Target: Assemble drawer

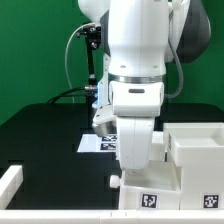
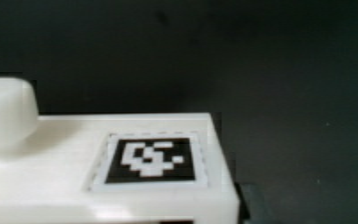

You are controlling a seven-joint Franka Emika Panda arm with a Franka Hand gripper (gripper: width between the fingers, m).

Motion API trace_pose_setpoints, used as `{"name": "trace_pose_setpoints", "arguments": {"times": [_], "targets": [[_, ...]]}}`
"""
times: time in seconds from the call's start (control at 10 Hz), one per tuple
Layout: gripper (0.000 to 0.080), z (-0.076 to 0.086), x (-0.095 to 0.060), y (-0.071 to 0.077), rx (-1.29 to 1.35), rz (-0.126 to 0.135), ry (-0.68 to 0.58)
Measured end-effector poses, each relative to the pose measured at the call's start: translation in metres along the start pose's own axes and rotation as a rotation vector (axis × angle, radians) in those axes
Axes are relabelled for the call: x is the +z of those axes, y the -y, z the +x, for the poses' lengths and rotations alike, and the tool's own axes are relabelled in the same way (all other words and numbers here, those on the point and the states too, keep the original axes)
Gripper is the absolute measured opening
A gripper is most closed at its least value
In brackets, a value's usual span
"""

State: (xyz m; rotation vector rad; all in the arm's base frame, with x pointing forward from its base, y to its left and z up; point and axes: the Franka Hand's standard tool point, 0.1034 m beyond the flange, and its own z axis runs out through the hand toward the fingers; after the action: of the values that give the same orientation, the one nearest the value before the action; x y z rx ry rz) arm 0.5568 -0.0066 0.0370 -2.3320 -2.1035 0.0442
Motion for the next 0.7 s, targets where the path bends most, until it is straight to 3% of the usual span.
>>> {"name": "trace_pose_setpoints", "arguments": {"times": [0.5,0.7], "targets": [[0.0038,-0.003,0.001,0.001,0.005,0.002,0.001],[0.0038,-0.012,0.004,0.001,-0.104,-0.031,0.000]]}}
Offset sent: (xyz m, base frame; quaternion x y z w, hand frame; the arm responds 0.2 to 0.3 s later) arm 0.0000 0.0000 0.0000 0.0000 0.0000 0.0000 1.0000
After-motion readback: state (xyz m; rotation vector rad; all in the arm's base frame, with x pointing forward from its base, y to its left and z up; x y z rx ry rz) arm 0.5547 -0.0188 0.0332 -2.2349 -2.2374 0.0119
